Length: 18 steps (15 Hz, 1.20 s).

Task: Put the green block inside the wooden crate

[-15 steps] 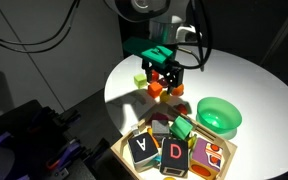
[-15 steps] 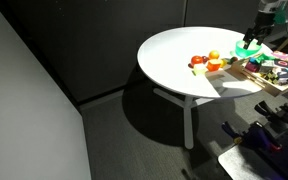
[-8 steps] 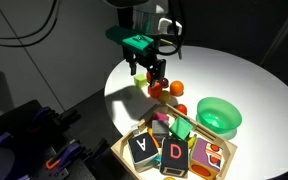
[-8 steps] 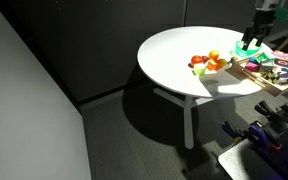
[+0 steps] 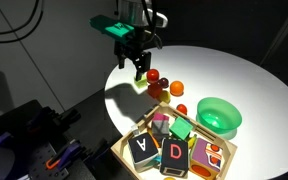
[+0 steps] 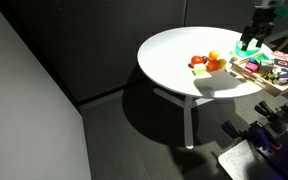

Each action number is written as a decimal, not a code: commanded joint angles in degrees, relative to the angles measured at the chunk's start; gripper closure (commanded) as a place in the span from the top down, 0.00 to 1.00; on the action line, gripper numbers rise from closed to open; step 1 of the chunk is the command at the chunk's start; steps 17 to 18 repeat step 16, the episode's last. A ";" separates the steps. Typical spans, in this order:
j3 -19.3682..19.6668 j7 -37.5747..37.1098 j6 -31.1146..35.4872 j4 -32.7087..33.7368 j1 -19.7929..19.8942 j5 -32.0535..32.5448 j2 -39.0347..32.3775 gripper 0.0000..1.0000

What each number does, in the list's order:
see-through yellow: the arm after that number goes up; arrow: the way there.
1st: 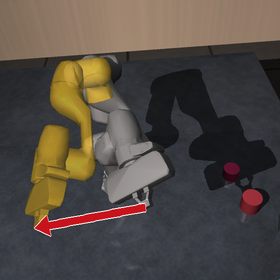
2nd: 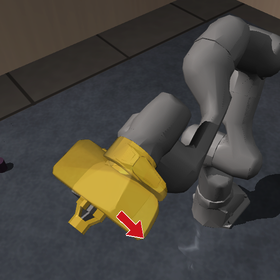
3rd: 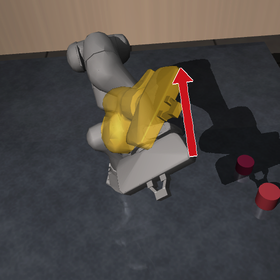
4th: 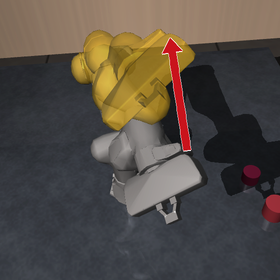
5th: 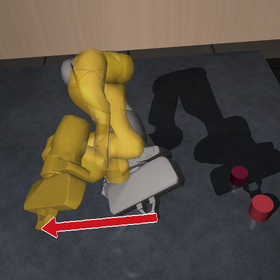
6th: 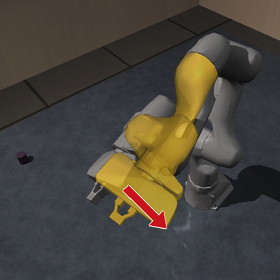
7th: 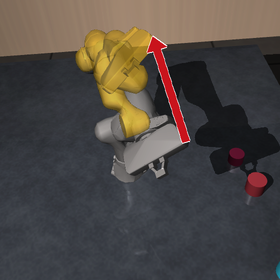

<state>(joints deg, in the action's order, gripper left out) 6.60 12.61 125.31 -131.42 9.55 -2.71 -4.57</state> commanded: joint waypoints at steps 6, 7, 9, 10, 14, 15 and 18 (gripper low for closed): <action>-0.24 -3.75 6.13 -7.47 -2.18 -0.28 8.55 1.00; -0.23 -4.03 6.83 -7.93 -2.28 -0.14 9.03 1.00; 0.05 -2.56 5.71 -6.16 -2.27 0.03 6.88 1.00; 0.05 -2.61 5.89 -6.55 -2.32 0.03 7.30 1.00; 0.06 -2.69 5.94 -6.87 -2.37 0.04 7.75 1.00; 0.06 -2.69 5.94 -6.87 -2.37 0.04 7.75 1.00; 0.06 -2.70 5.94 -6.88 -2.37 0.04 7.75 1.00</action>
